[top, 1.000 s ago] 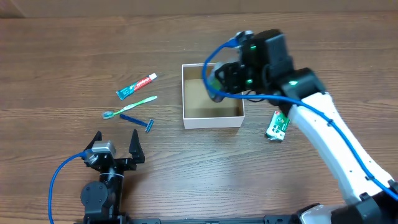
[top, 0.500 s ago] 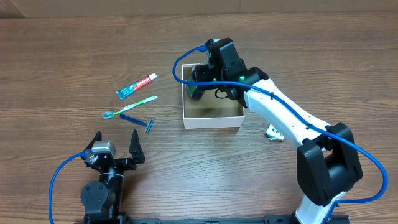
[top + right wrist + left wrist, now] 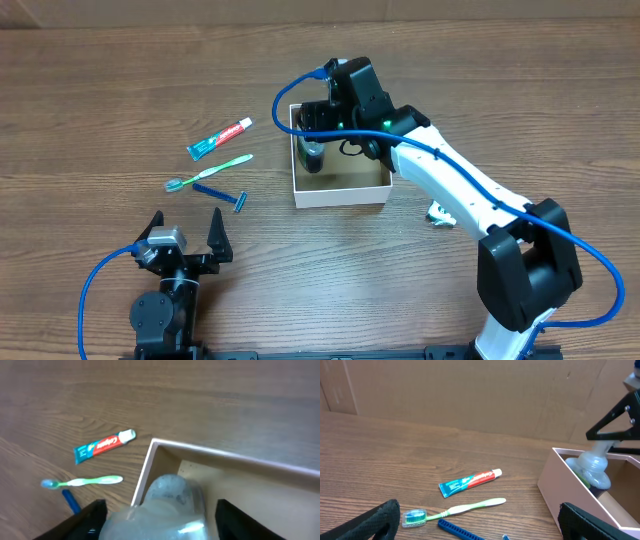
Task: Pack container
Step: 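Carry the soap bottle into the box's left side and release it, then move the right gripper down and grasp the green Dettol soap box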
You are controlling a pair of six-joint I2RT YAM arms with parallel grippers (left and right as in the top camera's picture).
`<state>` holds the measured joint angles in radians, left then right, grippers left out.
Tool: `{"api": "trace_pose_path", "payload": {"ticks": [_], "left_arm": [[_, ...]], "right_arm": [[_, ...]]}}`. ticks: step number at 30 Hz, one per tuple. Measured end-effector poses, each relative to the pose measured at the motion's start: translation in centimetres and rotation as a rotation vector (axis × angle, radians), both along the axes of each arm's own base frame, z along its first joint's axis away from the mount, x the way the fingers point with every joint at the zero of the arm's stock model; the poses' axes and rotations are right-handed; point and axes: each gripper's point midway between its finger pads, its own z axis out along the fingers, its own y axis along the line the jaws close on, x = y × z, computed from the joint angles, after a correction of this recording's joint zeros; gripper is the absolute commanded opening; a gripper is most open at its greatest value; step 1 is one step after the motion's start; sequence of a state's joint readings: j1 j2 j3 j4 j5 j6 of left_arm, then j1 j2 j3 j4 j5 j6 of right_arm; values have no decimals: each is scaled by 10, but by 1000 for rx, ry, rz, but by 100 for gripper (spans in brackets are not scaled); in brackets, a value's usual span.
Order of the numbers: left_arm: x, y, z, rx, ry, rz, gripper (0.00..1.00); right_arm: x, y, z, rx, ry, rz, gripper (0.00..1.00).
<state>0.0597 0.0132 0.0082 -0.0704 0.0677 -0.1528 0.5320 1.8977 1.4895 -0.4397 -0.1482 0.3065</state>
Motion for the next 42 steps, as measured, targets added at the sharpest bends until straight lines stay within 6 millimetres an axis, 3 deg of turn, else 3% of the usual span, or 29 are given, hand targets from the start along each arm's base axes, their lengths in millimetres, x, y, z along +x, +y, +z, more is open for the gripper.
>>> {"api": "trace_pose_path", "payload": {"ticks": [3, 6, 9, 10, 11, 12, 14, 16, 19, 24, 26, 34, 35, 37, 39, 42], "left_arm": [[0, 0, 0, 0, 0, 0, 100], [0, 0, 0, 0, 0, 0, 100], [0, 0, 0, 0, 0, 0, 100], [0, 0, 0, 0, 0, 0, 100], [0, 0, 0, 0, 0, 0, 100], [0, 0, 0, 0, 0, 0, 100], [0, 0, 0, 0, 0, 0, 100], [0, 0, 0, 0, 0, 0, 100], [0, 0, 0, 0, 0, 0, 100], [0, 0, 0, 0, 0, 0, 100], [0, 0, 0, 0, 0, 0, 100], [0, 0, 0, 0, 0, 0, 100], [0, 0, 0, 0, 1, 0, 100], [0, 0, 0, 0, 0, 0, 100], [0, 0, 0, 0, 0, 0, 100], [0, 0, 0, 0, 0, 0, 100]], "right_arm": [[5, -5, 6, -49, -42, 14, 99], [6, -13, 12, -108, -45, 17, 100], [15, -35, 60, -138, -32, -26, 100], [16, -51, 77, -149, -9, -58, 100], [14, -86, 103, -160, 34, -134, 100], [14, -102, 115, -155, 50, -172, 100], [6, -173, 127, -160, 151, -347, 100], [-11, -238, 107, -184, 309, -511, 100], [-30, -280, 63, -205, 475, -626, 100], [-58, -283, -36, -238, 663, -661, 100], [-73, -281, -64, -243, 722, -662, 100], [-125, -268, -145, -204, 847, -642, 100], [-124, -267, -144, -196, 832, -642, 100], [-123, -267, -145, -176, 788, -651, 88], [-120, -267, -144, -162, 749, -658, 58], [-117, -270, -147, -162, 725, -663, 39]]}}
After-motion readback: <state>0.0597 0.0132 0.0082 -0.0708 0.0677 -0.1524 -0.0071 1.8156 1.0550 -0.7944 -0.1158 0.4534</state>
